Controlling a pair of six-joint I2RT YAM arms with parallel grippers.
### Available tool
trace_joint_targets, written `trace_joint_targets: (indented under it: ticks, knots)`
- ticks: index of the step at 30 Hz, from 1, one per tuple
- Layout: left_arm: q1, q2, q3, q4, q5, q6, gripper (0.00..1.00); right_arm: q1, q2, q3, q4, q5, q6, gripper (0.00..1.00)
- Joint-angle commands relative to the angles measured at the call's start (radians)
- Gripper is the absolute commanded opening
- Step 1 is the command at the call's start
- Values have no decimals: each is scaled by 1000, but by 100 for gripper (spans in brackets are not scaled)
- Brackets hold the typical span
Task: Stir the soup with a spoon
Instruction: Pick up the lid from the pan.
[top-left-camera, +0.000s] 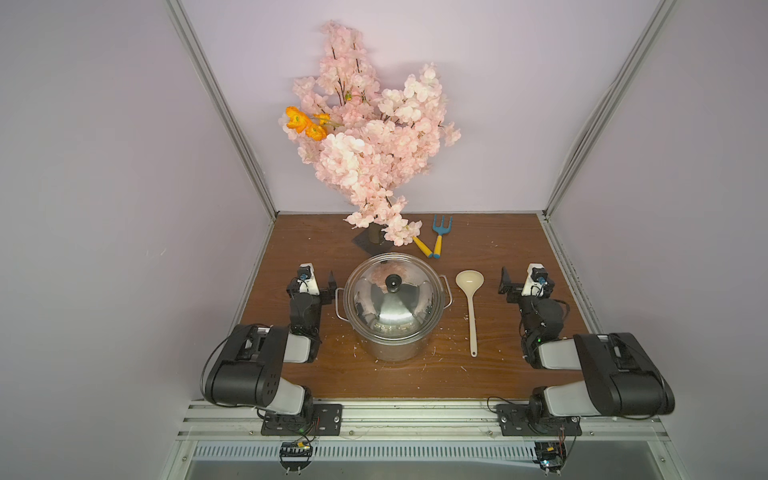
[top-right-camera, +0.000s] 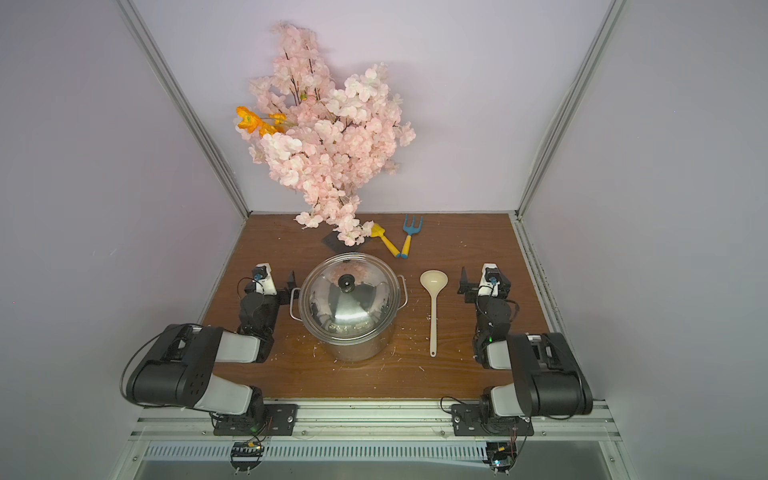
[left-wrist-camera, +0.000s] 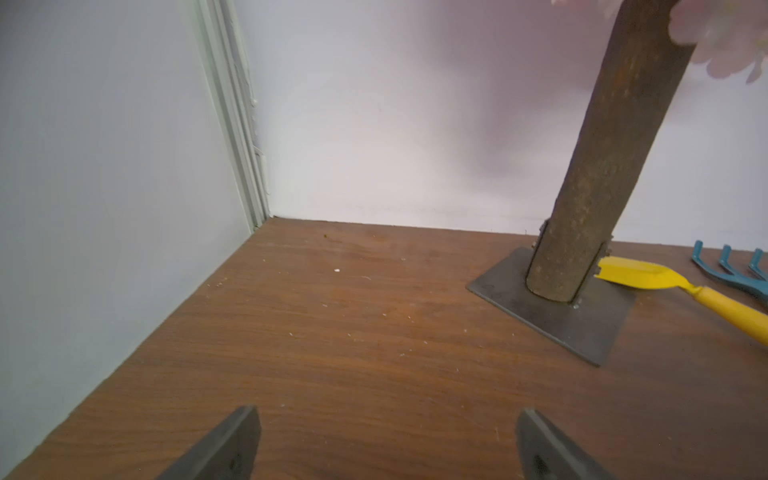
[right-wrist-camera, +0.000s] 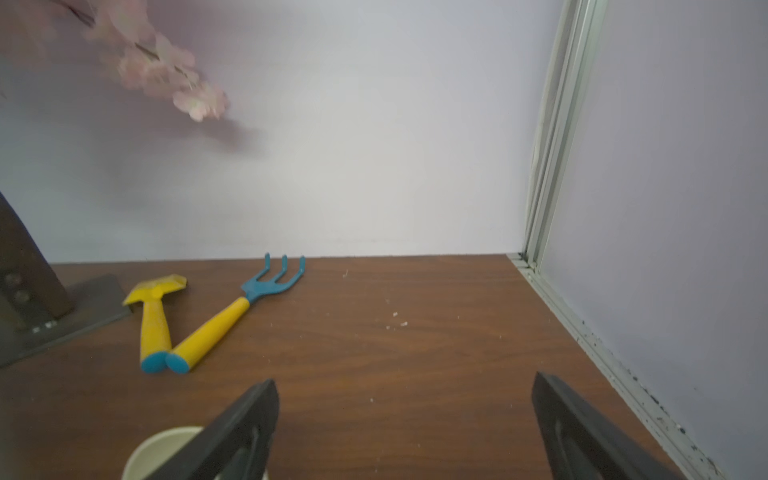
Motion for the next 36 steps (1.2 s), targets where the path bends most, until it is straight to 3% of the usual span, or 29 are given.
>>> trace_joint_targets:
  ticks: [1,5,9,11,13,17,20,23,28,33,36]
  knots:
    - [11,-168,-6,-143,-148,-78,98,6,-191,27,-239,106,83,100]
    - [11,-459,66,-564,-273,-271,98,6,-439,80,-507,82,225,100]
    - [13,-660,242,-1107,-402,-644,98,5,-648,141,-728,-12,414,100]
    - [14,-711,333,-1300,-376,-777,98,4,-733,173,-846,-43,549,100]
    - [14,-741,376,-1326,-229,-742,98,-1,-797,209,-956,-102,588,100]
    - [13,-732,459,-1382,75,-728,98,0,-819,278,-1066,-291,505,99]
    - [-40,-698,514,-1429,172,-726,98,16,-773,337,-1180,-359,449,97]
    - [-188,-671,563,-1441,153,-682,98,35,-718,378,-1252,-396,407,96]
    - [-490,-600,641,-1464,13,-607,98,48,-650,413,-1303,-415,400,97]
    - [-730,-482,704,-1464,-146,-530,98,74,-626,408,-1313,-395,402,97]
    - [-819,-401,745,-1460,-243,-488,98,84,-634,386,-1303,-377,409,97]
